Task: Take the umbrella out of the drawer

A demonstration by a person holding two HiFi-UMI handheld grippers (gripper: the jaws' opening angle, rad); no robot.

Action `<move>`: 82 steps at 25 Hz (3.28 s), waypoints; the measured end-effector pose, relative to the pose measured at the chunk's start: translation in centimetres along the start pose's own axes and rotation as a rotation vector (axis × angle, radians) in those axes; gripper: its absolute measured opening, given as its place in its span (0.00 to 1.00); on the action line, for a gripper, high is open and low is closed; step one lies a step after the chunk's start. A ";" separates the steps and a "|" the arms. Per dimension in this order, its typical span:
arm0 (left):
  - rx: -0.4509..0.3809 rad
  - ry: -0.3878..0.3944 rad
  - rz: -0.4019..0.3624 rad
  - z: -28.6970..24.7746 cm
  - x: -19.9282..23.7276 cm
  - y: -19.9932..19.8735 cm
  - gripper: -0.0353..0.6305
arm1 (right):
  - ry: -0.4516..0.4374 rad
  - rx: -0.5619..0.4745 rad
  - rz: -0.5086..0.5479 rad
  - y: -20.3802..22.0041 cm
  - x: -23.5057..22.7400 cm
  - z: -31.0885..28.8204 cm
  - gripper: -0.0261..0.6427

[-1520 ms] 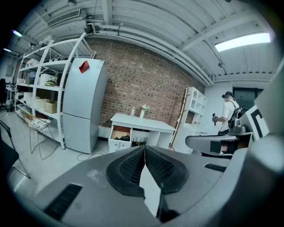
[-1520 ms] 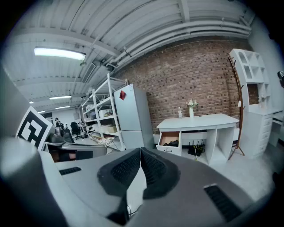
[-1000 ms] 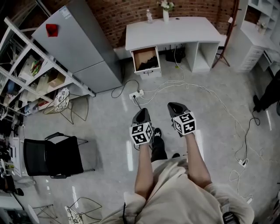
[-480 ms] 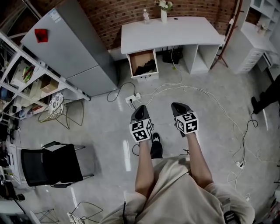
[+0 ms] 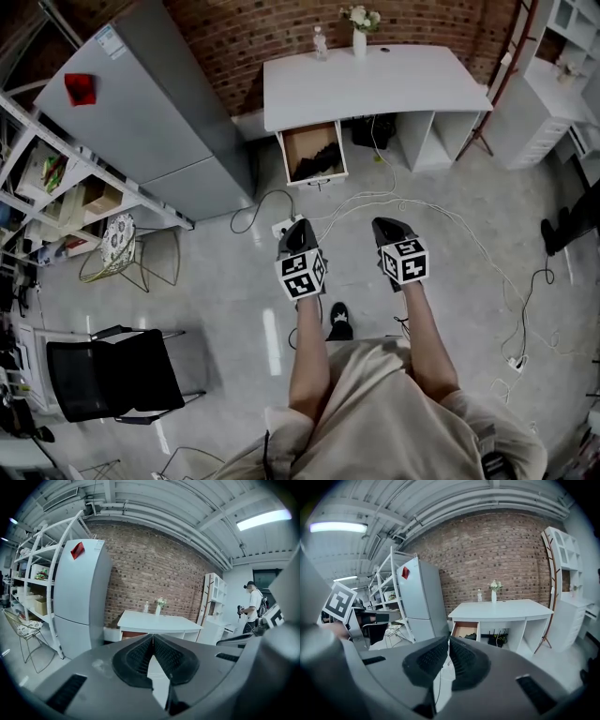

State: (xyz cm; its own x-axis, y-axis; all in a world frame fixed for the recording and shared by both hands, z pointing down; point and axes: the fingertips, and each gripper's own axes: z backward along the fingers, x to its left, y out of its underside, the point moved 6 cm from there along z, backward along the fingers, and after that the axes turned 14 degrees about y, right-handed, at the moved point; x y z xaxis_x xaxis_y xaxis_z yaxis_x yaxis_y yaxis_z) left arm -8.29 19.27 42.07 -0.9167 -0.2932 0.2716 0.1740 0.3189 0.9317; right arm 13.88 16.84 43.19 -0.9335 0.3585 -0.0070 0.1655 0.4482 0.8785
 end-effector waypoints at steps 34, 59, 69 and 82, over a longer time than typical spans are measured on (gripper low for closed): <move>-0.018 0.093 0.091 -9.2 14.7 -4.1 0.07 | 0.015 -0.008 -0.043 -6.1 4.0 -14.1 0.14; 0.006 -0.019 0.103 -20.6 28.2 -9.2 0.07 | -0.150 0.022 -0.051 -16.3 5.4 -35.2 0.14; 0.113 0.062 0.092 -32.0 28.5 -8.7 0.07 | -0.107 0.040 -0.143 -17.5 -1.1 -42.3 0.14; 0.273 0.129 0.064 -38.1 27.7 -4.8 0.07 | -0.148 0.077 -0.414 -13.9 -4.7 -46.0 0.14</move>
State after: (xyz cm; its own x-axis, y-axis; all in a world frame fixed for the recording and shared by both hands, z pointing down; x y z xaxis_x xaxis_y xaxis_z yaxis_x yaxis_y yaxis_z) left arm -20.81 -24.76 54.31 -0.8507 -0.3708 0.3727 0.1111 0.5661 0.8168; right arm 1.31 -28.80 52.98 -0.8712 0.2468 -0.4244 -0.1847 0.6362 0.7491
